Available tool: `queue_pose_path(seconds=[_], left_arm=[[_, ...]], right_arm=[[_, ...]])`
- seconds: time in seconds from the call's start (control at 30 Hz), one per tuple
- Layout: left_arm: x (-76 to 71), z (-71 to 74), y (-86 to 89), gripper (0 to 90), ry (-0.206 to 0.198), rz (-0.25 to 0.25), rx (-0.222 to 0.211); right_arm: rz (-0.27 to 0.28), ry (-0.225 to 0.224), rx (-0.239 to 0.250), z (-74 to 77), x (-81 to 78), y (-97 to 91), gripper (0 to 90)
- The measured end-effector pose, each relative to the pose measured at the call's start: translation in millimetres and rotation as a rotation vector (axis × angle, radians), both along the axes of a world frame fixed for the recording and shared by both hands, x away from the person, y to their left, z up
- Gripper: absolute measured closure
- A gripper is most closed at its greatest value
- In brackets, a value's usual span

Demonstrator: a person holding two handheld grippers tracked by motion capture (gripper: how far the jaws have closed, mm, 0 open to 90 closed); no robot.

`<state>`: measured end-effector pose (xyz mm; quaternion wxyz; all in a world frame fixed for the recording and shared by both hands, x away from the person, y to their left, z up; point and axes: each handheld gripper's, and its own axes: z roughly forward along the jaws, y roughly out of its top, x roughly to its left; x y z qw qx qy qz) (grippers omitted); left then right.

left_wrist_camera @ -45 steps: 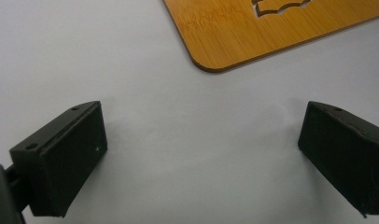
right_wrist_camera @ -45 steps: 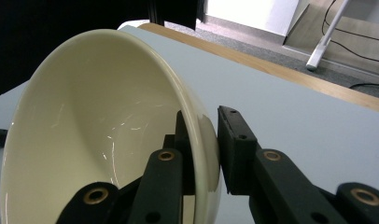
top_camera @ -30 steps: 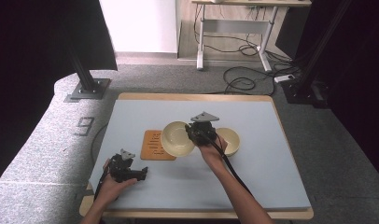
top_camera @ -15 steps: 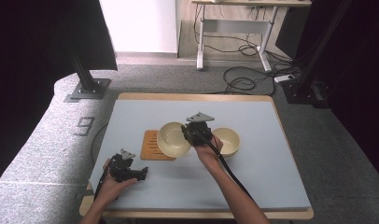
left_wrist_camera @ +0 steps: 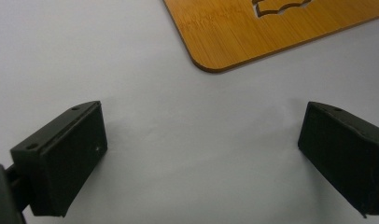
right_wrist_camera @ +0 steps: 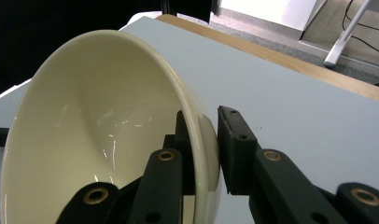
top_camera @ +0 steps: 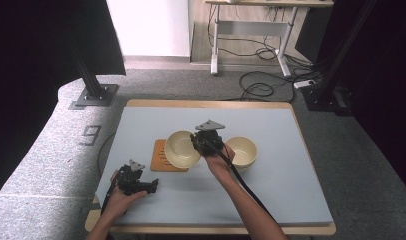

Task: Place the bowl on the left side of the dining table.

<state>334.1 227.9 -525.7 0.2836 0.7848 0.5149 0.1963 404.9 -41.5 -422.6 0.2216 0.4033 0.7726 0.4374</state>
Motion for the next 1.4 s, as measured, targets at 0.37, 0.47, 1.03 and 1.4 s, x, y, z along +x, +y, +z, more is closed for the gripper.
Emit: queue_pose_path(seconds=[0.37, 0.47, 1.03, 1.4], left_arm=[[-0.5, -0.1, 0.0, 1.7, -0.002, 0.001, 0.001], [-0.4, -0.1, 0.1, 1.6, -0.002, 0.001, 0.001], [-0.5, -0.1, 0.1, 1.6, -0.002, 0.001, 0.0], [-0.6, -0.1, 0.2, 1.7, -0.001, -0.001, 0.004]], right_arm=[[0.0, 0.013, -0.009, -4.2, 3.6, 4.4, 78.8], [0.001, 0.011, -0.009, -4.5, 5.2, 5.3, 78.8], [0.016, 0.033, -0.015, -14.3, 9.9, 18.9, 78.9], [0.023, 0.047, -0.025, -22.4, 14.1, 26.3, 78.9]])
